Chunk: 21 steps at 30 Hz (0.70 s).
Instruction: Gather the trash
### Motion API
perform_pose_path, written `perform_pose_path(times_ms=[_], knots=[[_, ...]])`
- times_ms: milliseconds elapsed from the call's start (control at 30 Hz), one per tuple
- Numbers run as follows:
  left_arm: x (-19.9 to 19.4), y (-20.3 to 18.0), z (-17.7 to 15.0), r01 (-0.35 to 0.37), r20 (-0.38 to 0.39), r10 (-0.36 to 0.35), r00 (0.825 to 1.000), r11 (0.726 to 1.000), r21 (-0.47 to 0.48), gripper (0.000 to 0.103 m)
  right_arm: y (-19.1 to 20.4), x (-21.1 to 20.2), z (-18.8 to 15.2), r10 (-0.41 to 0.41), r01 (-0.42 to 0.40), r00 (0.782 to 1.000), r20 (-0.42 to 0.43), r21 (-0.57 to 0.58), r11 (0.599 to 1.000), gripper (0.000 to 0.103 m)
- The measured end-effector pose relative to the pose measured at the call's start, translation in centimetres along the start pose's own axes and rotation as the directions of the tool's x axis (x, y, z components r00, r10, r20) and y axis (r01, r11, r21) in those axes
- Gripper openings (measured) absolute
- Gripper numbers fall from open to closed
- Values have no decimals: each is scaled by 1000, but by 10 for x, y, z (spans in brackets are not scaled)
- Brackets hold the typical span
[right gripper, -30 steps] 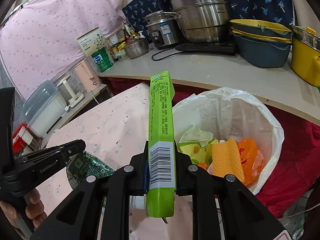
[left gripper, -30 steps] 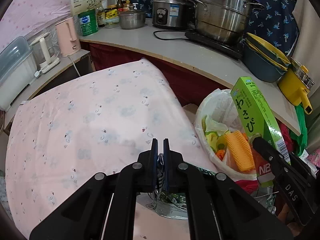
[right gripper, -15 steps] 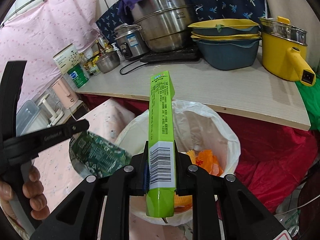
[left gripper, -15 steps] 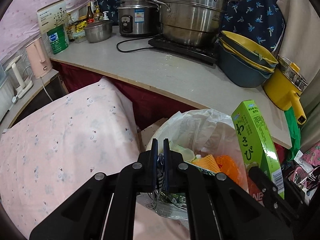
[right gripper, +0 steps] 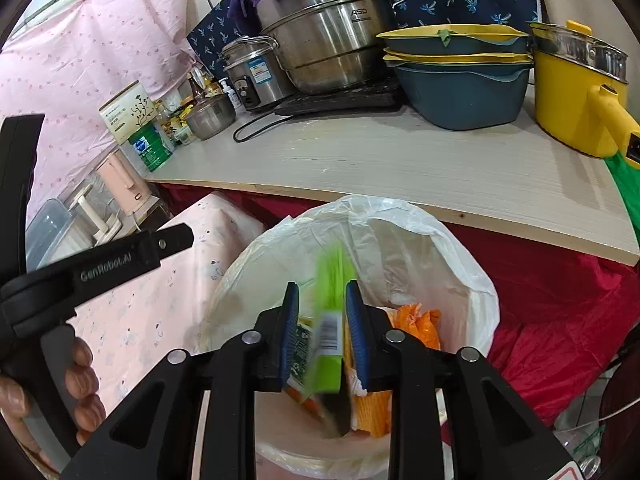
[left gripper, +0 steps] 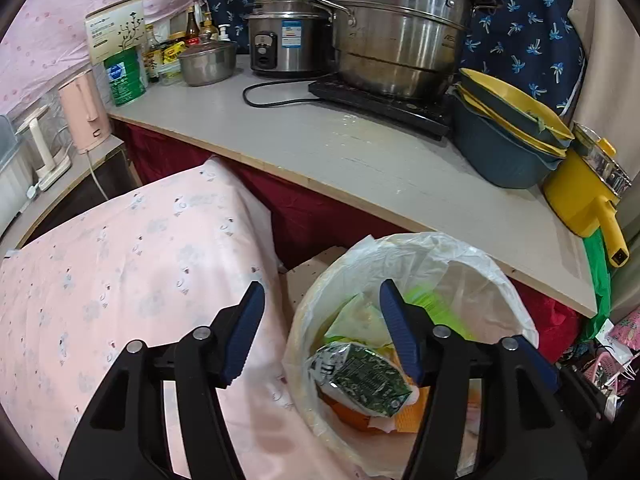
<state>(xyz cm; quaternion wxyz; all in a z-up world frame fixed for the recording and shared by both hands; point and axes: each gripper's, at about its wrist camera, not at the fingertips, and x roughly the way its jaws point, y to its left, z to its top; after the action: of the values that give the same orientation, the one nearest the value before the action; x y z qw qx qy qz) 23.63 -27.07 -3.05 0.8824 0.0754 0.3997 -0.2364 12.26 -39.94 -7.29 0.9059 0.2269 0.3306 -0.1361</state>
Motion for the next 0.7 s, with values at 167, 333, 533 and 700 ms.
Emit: perform_pose_path(times_ms=[167,333,533,700], knots=[[-6,7,-9,-29,9,29,1000,1000,11,63,7,0,-1,13,-13,1000,-2,-6,1000,26],[-15,13,-16,-48,13,48,999,999,5,66,13,-7,-4,16,-16,1000,2,-19,1000,32],[-30,17,-25,-57,21,57,998,998,1,66,21,-18,-8,18,-18,1000,5,-39,999,36],[-41,17,-33,-60,27,60,998,998,1,66,29,-30,-13,20,-19,1000,11,-60,998,37]])
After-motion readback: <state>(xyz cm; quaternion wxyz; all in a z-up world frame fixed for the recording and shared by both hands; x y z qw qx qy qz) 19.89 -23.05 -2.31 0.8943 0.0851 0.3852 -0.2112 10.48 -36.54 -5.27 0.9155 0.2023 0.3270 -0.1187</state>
